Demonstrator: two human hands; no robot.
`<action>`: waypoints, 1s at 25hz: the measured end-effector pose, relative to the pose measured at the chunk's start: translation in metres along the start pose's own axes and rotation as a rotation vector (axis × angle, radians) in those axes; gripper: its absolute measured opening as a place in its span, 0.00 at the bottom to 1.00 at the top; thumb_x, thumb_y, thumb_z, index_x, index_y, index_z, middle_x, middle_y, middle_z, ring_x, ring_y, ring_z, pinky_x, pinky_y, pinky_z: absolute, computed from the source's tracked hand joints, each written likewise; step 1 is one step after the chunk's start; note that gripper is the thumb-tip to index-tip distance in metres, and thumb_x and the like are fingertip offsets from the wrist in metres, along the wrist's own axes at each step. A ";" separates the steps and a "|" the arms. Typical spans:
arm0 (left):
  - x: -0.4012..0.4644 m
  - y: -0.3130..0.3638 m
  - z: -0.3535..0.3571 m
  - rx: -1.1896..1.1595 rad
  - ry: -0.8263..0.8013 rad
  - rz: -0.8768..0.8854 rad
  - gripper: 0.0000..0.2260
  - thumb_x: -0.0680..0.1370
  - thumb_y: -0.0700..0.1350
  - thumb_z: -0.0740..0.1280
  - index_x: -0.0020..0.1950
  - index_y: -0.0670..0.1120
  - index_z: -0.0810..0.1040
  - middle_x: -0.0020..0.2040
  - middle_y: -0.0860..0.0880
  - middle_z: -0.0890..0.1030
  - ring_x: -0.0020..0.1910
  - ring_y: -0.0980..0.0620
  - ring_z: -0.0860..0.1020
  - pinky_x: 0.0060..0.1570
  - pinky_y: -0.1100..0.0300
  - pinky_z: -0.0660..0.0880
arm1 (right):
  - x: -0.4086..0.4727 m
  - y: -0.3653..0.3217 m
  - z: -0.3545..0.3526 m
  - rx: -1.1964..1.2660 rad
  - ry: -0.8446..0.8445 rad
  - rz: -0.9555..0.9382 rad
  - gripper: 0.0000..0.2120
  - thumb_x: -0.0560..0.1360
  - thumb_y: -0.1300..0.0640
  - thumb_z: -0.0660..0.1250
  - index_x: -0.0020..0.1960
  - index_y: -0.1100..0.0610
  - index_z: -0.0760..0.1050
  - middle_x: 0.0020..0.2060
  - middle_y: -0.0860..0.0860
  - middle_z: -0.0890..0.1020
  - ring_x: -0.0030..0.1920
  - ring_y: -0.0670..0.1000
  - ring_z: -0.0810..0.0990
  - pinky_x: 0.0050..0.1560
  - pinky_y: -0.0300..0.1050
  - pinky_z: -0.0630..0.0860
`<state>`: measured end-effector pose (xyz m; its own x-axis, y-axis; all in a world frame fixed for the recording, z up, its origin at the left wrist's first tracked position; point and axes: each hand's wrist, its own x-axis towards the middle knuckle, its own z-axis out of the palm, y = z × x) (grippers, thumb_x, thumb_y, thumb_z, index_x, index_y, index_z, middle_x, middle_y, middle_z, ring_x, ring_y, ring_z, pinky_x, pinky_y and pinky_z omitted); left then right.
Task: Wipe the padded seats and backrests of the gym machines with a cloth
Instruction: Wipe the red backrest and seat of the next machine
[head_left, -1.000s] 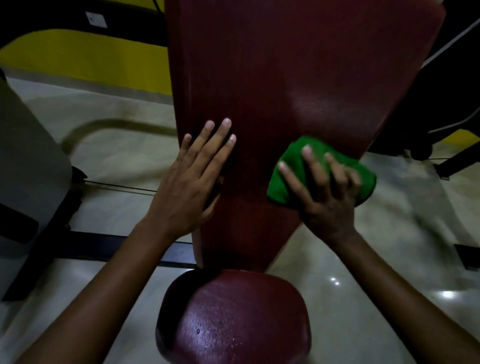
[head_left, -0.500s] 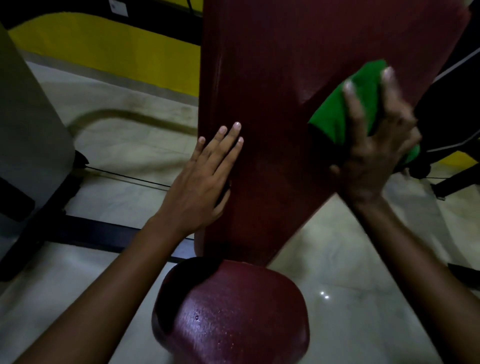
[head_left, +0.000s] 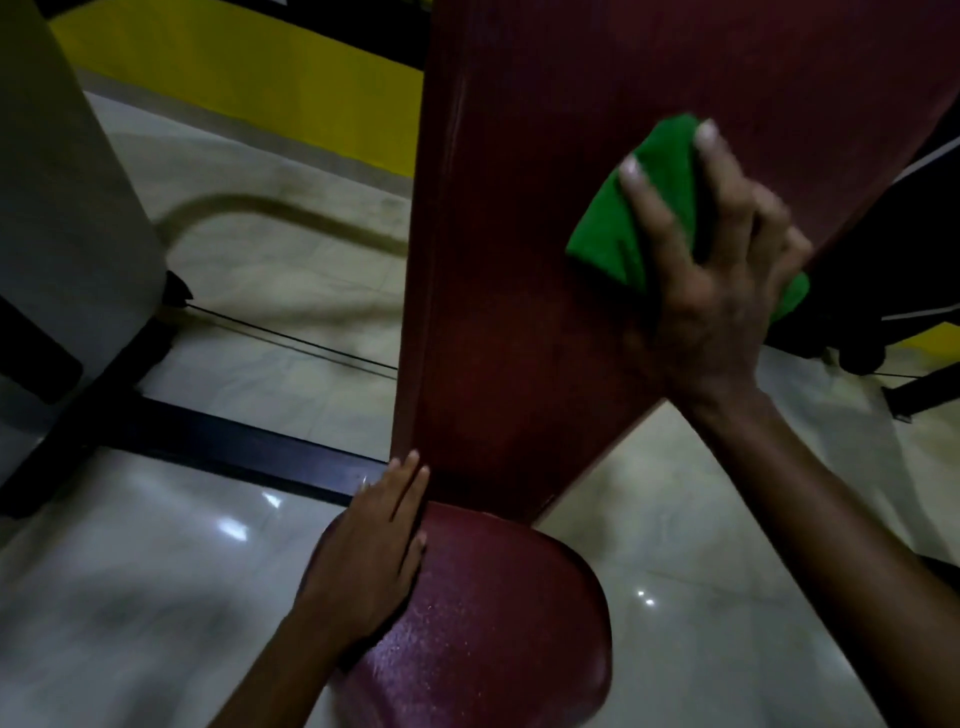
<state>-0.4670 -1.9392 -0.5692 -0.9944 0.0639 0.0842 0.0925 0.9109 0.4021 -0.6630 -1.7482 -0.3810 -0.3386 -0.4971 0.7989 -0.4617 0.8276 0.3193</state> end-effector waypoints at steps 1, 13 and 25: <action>-0.011 0.000 0.008 0.022 -0.061 -0.038 0.26 0.82 0.54 0.46 0.71 0.40 0.70 0.71 0.43 0.70 0.67 0.46 0.72 0.73 0.54 0.57 | 0.005 -0.008 0.003 -0.009 0.024 0.080 0.26 0.75 0.52 0.64 0.73 0.44 0.64 0.72 0.54 0.63 0.64 0.55 0.65 0.56 0.51 0.62; -0.020 0.004 0.014 0.044 -0.104 -0.176 0.29 0.82 0.54 0.42 0.65 0.40 0.76 0.64 0.43 0.78 0.63 0.46 0.76 0.70 0.57 0.52 | -0.032 -0.023 0.013 0.003 -0.068 -0.393 0.23 0.80 0.56 0.58 0.73 0.46 0.63 0.72 0.52 0.63 0.63 0.58 0.67 0.56 0.53 0.63; -0.018 0.027 0.030 0.062 -0.044 -0.298 0.25 0.73 0.47 0.54 0.64 0.37 0.76 0.64 0.39 0.77 0.64 0.43 0.75 0.70 0.50 0.58 | -0.047 -0.053 0.028 -0.069 -0.217 -0.714 0.24 0.78 0.56 0.57 0.73 0.51 0.63 0.73 0.54 0.64 0.64 0.61 0.67 0.57 0.55 0.63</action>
<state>-0.4478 -1.9037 -0.5870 -0.9787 -0.1934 -0.0691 -0.2053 0.9151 0.3470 -0.6454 -1.7763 -0.4497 -0.1331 -0.9539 0.2691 -0.5798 0.2952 0.7595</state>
